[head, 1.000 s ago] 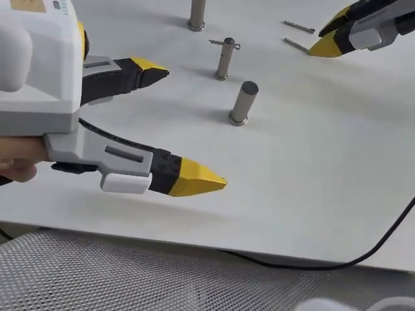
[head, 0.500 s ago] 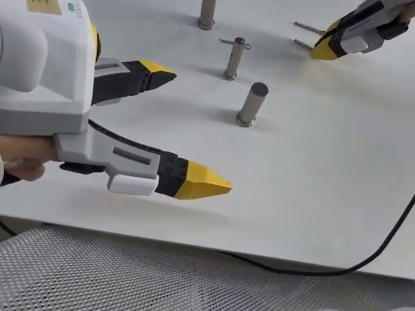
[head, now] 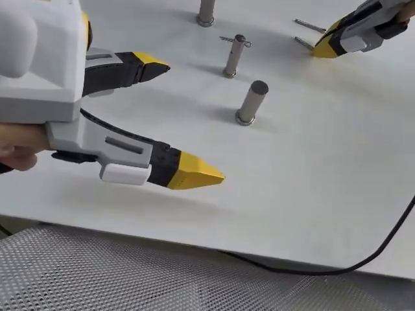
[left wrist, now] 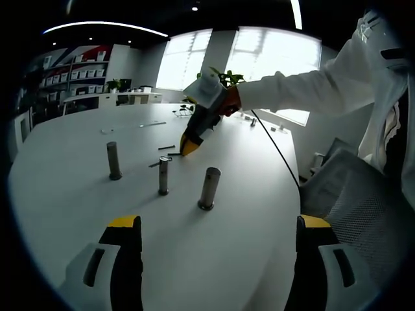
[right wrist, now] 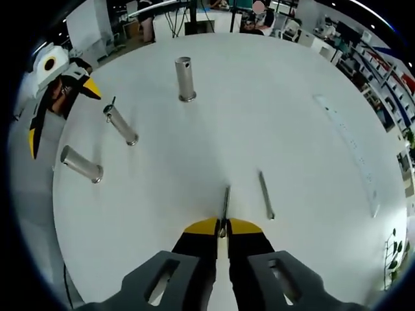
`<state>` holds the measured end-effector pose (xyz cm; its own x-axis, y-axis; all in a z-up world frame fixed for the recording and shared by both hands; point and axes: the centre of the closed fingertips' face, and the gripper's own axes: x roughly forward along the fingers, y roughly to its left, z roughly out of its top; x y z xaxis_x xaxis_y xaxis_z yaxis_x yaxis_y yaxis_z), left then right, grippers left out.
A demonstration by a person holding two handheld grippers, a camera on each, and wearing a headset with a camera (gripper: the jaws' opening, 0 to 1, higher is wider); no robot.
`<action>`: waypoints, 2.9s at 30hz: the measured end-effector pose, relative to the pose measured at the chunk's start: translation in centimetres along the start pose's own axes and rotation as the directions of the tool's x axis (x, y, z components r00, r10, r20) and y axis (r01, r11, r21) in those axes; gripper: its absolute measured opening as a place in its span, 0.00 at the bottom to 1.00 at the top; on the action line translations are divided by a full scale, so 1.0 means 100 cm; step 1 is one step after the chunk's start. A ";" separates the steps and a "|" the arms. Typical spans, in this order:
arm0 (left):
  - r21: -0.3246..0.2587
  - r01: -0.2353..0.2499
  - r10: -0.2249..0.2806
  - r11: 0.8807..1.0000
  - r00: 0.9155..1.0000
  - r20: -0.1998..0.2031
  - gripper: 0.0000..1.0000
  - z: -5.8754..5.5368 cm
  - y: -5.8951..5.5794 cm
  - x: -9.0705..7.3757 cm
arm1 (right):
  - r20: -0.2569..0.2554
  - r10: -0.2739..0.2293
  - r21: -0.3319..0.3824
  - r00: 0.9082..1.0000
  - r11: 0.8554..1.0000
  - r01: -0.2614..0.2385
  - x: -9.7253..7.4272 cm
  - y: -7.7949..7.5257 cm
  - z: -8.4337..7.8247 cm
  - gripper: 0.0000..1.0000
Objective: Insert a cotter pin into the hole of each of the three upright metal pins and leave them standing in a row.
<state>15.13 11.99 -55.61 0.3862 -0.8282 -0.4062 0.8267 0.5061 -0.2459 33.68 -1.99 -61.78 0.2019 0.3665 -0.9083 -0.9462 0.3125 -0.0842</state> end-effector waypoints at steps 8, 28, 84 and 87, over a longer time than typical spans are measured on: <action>0.003 0.012 -0.012 1.000 1.000 -0.015 0.99 -0.005 -0.002 0.002 | 0.007 -0.017 -0.032 1.000 0.999 0.018 0.000 0.000 0.001 0.00; -0.022 0.020 -0.021 1.000 0.999 -0.028 0.96 -0.009 -0.004 0.003 | 0.061 -0.022 0.016 0.998 1.000 0.021 -0.004 0.011 0.013 0.00; -0.264 0.124 -0.111 0.957 0.992 0.066 0.41 0.062 -0.002 0.031 | 0.366 -0.159 -0.237 0.917 0.937 0.257 -0.093 0.133 0.034 0.00; -0.274 0.137 -0.126 0.952 0.990 0.056 0.40 0.063 -0.004 0.036 | 0.366 -0.157 -0.270 0.917 0.926 0.266 -0.093 0.138 0.036 0.00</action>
<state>18.75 7.34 -51.46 0.3014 -0.8976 -0.3218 0.7278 0.4346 -0.5305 19.63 2.12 -52.99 0.4261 0.6080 -0.6700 -0.8903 0.1503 -0.4299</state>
